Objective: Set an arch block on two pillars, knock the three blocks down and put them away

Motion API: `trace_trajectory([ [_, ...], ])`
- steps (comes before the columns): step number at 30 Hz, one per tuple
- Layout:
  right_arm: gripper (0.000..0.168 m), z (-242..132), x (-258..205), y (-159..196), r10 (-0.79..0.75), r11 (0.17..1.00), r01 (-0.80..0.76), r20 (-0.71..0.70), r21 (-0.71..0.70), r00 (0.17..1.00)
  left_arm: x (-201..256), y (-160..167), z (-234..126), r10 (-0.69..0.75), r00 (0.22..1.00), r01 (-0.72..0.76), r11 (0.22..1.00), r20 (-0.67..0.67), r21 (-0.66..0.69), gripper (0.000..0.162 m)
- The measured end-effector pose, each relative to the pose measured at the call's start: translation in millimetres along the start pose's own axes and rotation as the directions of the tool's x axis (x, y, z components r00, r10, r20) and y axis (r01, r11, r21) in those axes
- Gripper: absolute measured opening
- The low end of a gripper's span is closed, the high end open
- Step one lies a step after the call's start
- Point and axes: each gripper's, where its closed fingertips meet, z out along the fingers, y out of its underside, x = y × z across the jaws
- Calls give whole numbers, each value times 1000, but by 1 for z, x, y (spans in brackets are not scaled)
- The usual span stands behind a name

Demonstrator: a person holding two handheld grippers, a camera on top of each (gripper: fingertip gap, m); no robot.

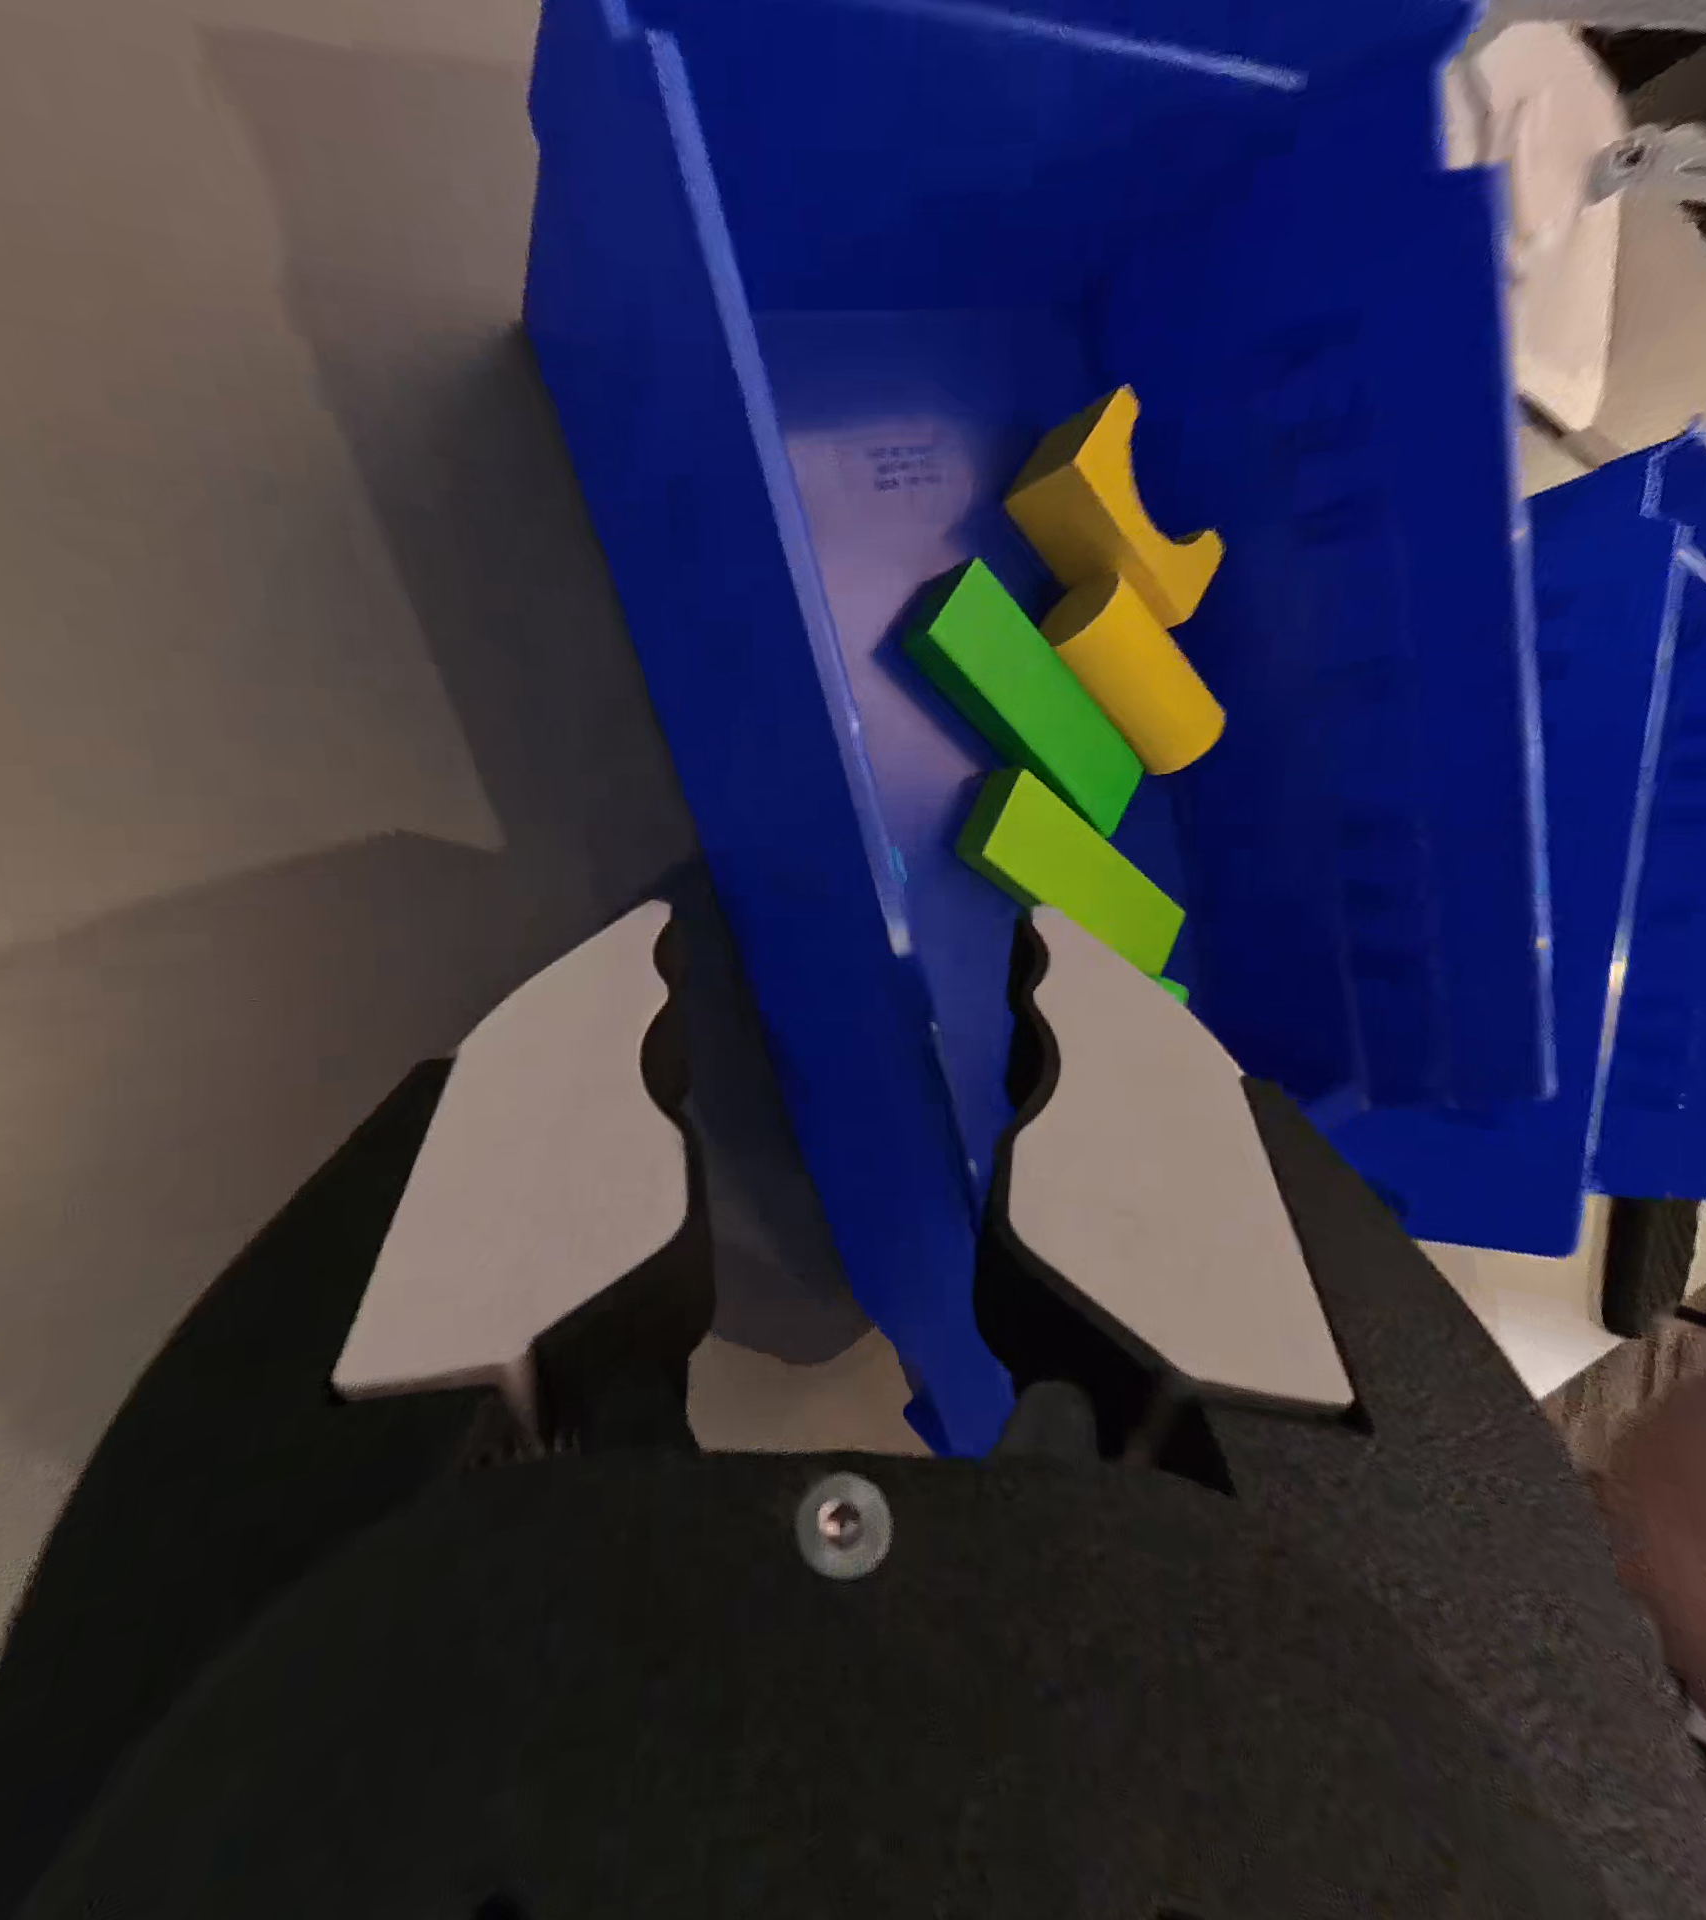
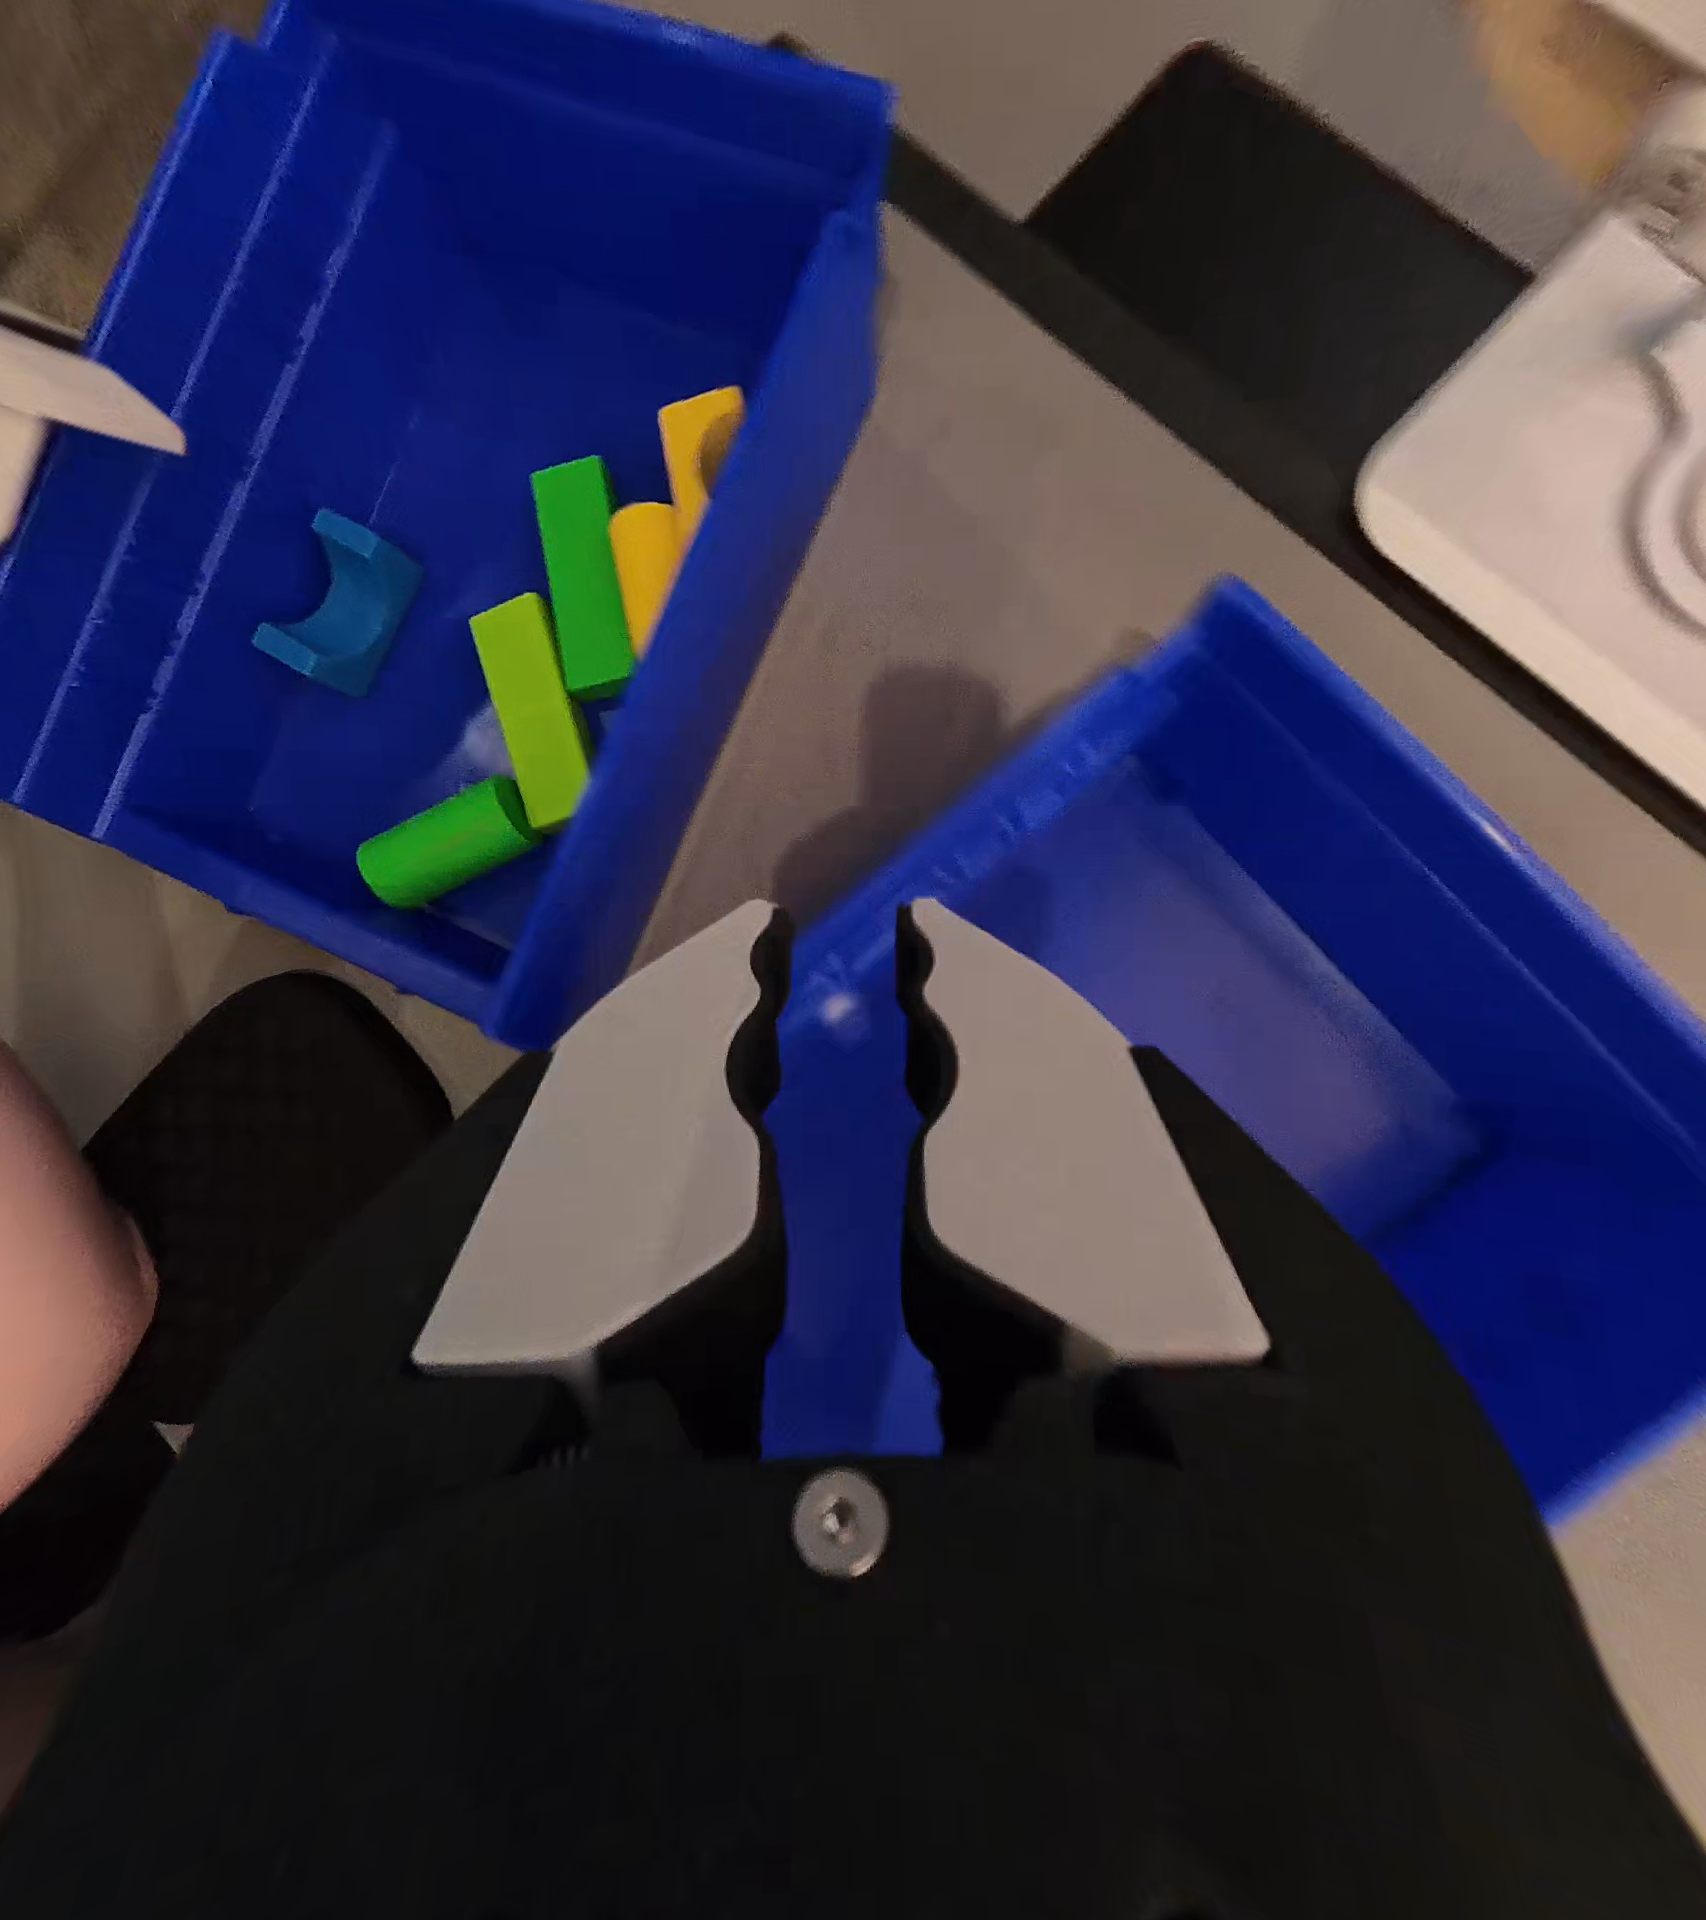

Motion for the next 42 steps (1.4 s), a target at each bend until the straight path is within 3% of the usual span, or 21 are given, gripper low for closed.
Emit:
trace_trajectory([
  [4, 23, -47, 52, 45, 104, 992, -98, -81, 78, 991, -3, 9, 19, 2, 1000, 1, 995, 24, -98, 50],
  [8, 22, -77, 102, 103, 201, 979, -201, -228, 21, 953, -4, 4, 27, -32, 998, 39, 993, 62, -110, 28],
  [10, 21, -88, 127, 130, 244, 967, -254, -316, 11, 917, -8, 1, 28, 35, 988, -15, 991, 148, -135, 22],
  [13, 21, -92, 147, 160, 309, 946, -322, -340, 18, 888, -13, -1, 30, 198, 939, -139, 966, 281, -218, 16],
  [17, 21, -87, 156, 189, 332, 930, -367, -351, -35, 875, -1, -9, 43, 308, 907, -238, 938, 287, -252, 17],
  [20, 21, -82, 155, 199, 332, 923, -378, -354, -69, 874, 14, -12, 53, 304, 927, -252, 938, 218, -237, 13],
  [24, 21, -77, 151, 198, 343, 919, -388, -356, -63, 869, 23, -10, 60, 402, 886, -333, 898, 229, -286, 12],
  [29, 40, -65, 140, 178, 391, 910, -415, -329, -2, 859, 33, -4, 63, 374, 907, -309, 903, 192, -298, 11],
  [31, 44, -64, 146, 177, 417, 896, -443, -386, 24, 823, 34, 0, 62, 340, 926, -282, 912, 163, -299, 11],
  [38, 45, -85, 148, 149, 512, 859, -467, -319, 210, 798, 39, 2, 62, 280, 955, -245, 929, 96, -276, 17],
  [42, 47, -52, 133, 163, 456, 882, -471, -310, 27, 834, 38, 4, 60, 297, 947, -250, 921, 124, -299, 15],
])
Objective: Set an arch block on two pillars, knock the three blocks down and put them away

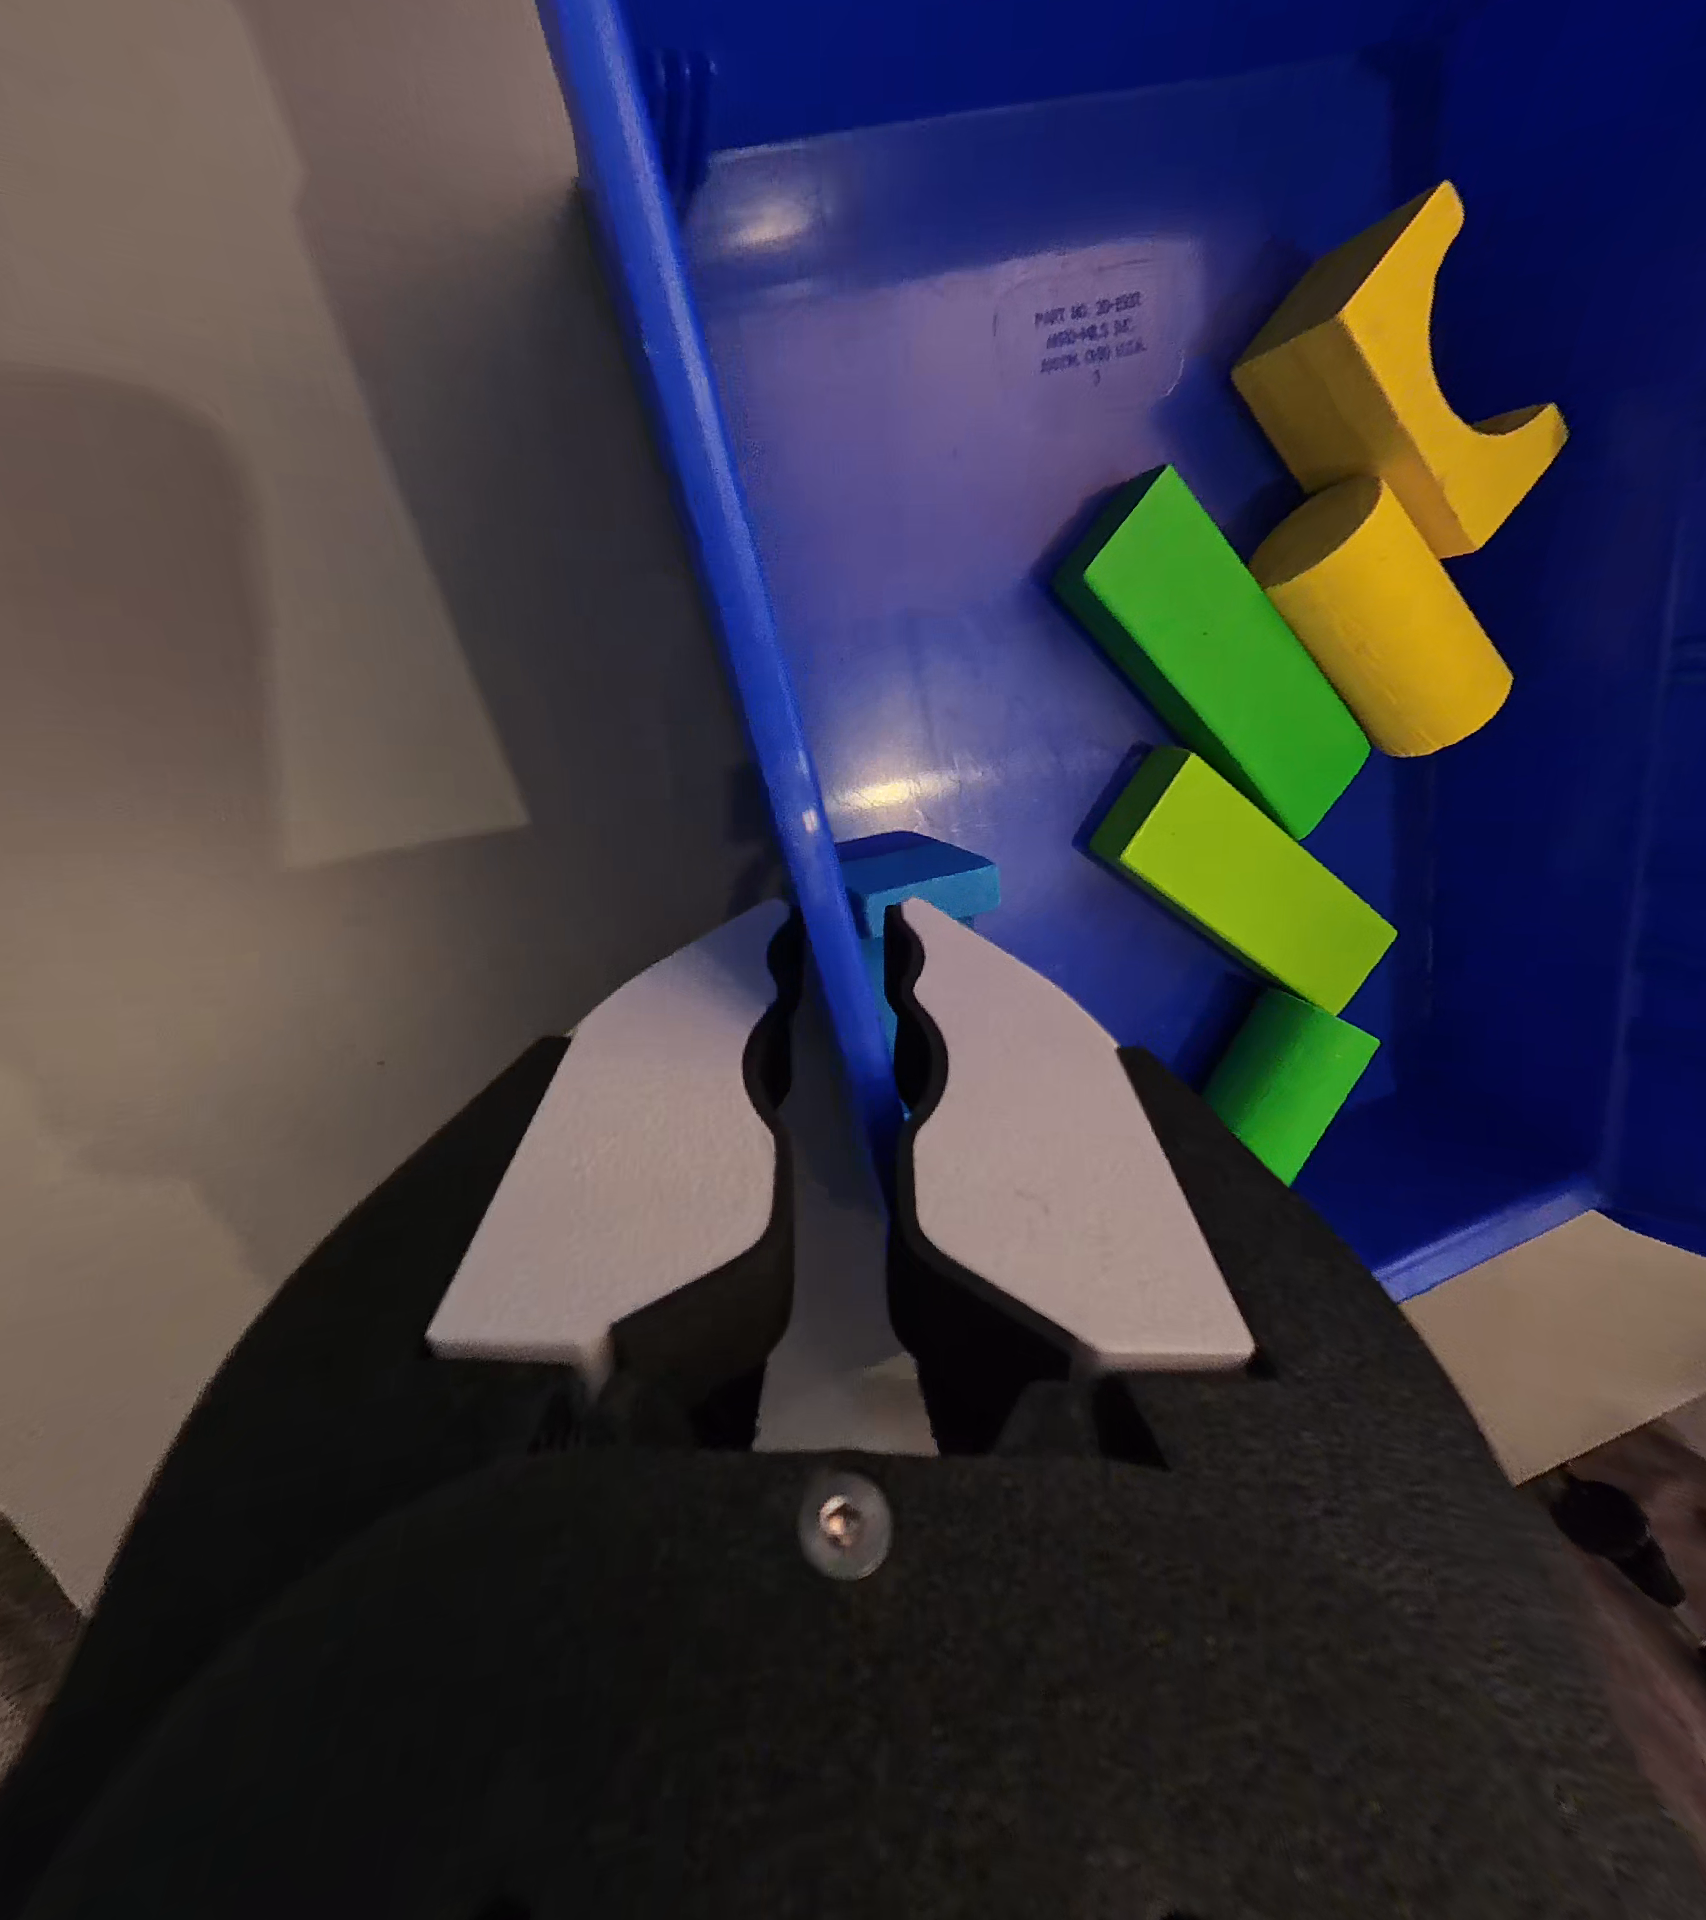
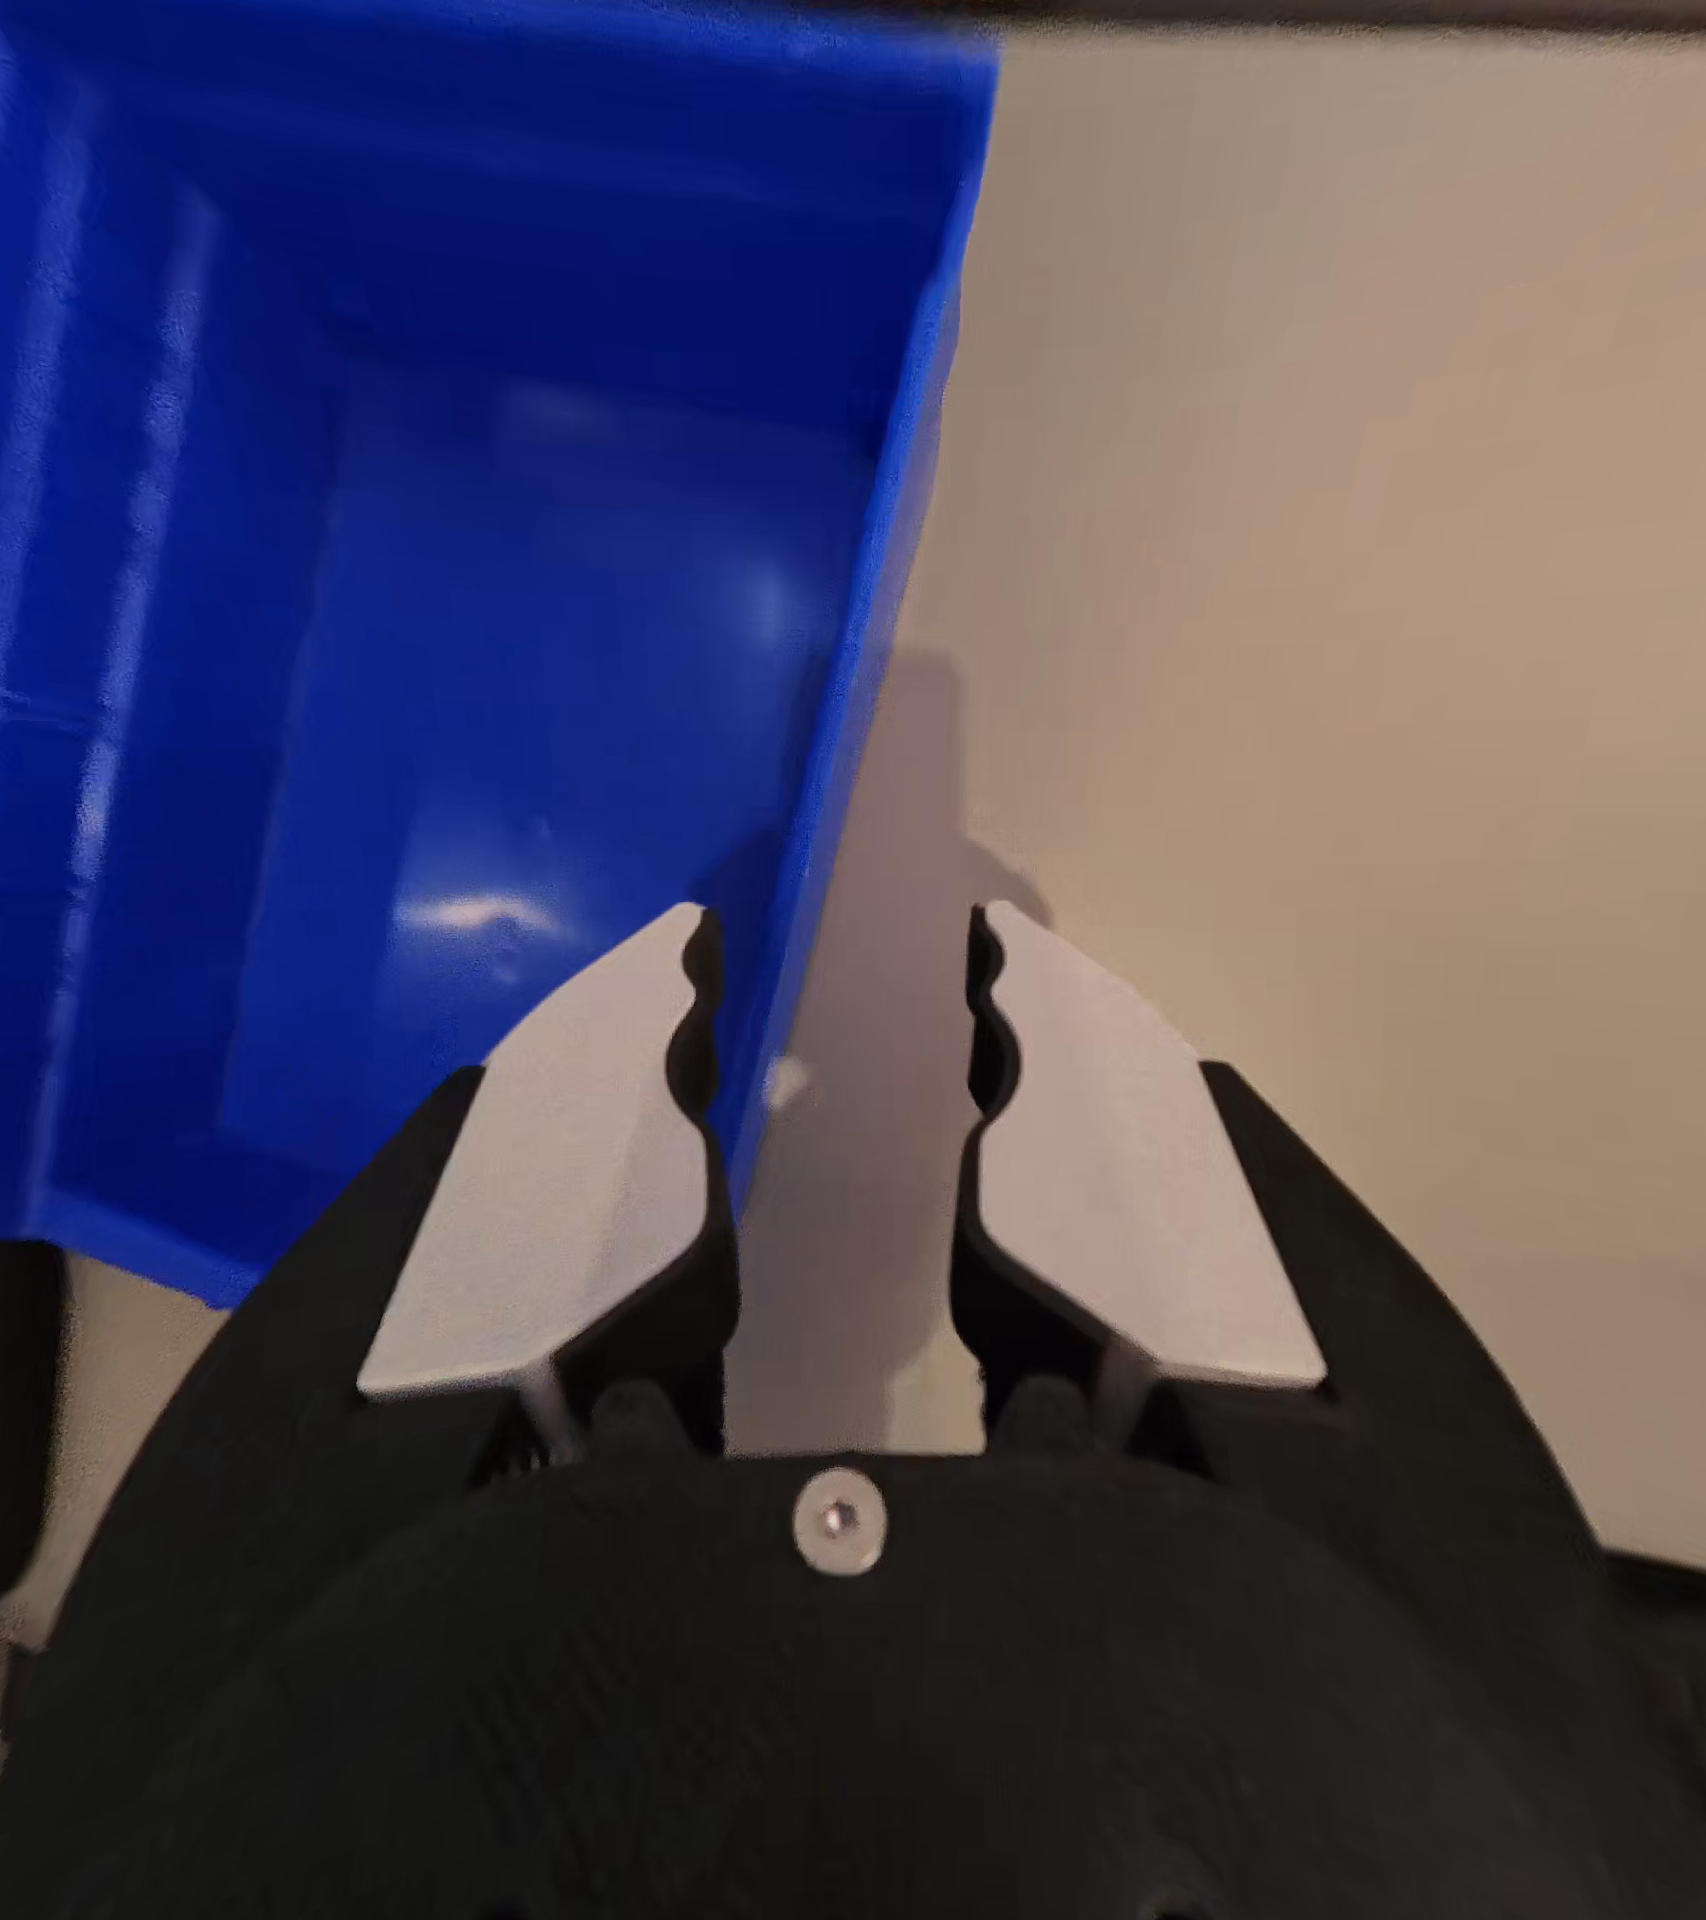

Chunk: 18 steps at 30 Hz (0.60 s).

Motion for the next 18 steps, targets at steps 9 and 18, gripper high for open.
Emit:
trace_trajectory([
  [9, 7, 35, 17, 15, -159, 960, 154, -1, -235, 987, 1, 1, 0, -9, 1000, 9, 1000, 3, 5, 14],
  [18, 8, 10, 172, 15, -57, 961, 29, -96, -274, 994, 1, 1, 0, 5, 1000, -5, 1000, 19, -8, 13],
])
